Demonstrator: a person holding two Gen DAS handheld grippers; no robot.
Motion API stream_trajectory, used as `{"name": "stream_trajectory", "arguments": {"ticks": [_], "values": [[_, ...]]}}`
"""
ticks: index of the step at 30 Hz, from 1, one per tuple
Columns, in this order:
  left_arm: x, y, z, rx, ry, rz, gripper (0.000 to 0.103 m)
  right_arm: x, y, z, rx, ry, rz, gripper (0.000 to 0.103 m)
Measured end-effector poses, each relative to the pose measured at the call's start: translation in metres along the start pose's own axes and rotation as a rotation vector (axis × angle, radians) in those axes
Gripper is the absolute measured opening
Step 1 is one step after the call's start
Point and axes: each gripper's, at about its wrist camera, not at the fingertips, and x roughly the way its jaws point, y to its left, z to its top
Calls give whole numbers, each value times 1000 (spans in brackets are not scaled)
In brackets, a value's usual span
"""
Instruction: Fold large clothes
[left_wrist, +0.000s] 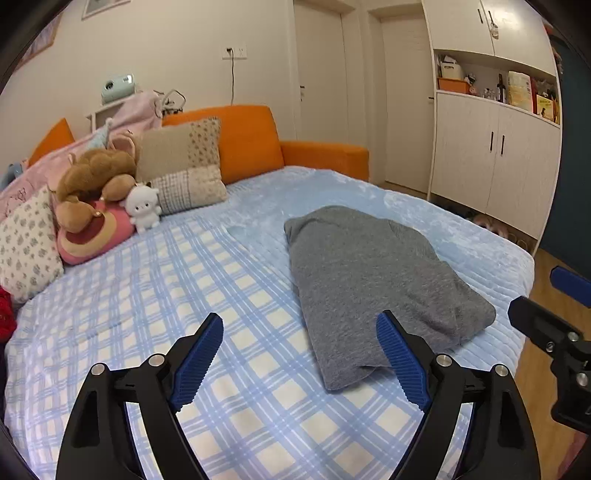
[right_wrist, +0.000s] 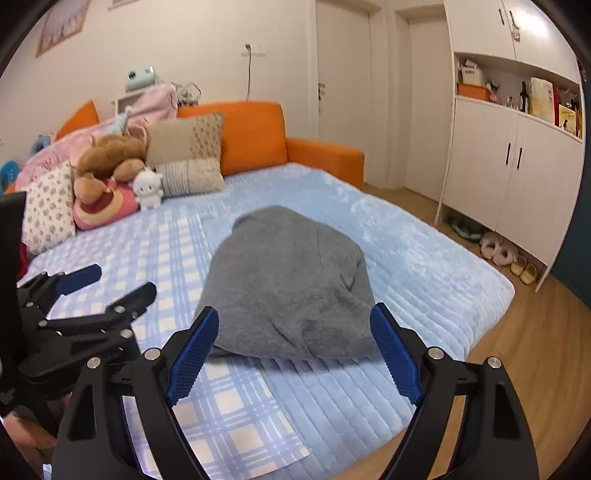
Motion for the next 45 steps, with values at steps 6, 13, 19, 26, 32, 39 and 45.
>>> {"name": "stream_trajectory", "arguments": {"ticks": [6,13,19,26,32,39,45], "values": [[-10,-8,-13,-14,-35,28,92,-9,2,-13,-44,-75,29,83],[-12,-32,-20,-18,-54,29,94,-16,-16,-33,-3,-96,12,83],[-12,-61,-24,9,-62,16,95,-17,-43,-41,37,-89,-6,83],[-23,-75,-25,7,-103,24,95,-23,-57,-47,51,-124,-11,83],[-27,-77,-27,5,-107,26,95,-26,-59,-50,62,-134,-2,83],[-25,-79,-29,8,-90,33,96,-27,-60,-52,55,-132,-3,83],[-25,-74,-33,-11,-82,51,96,-27,-59,-55,56,-132,-4,83]]}}
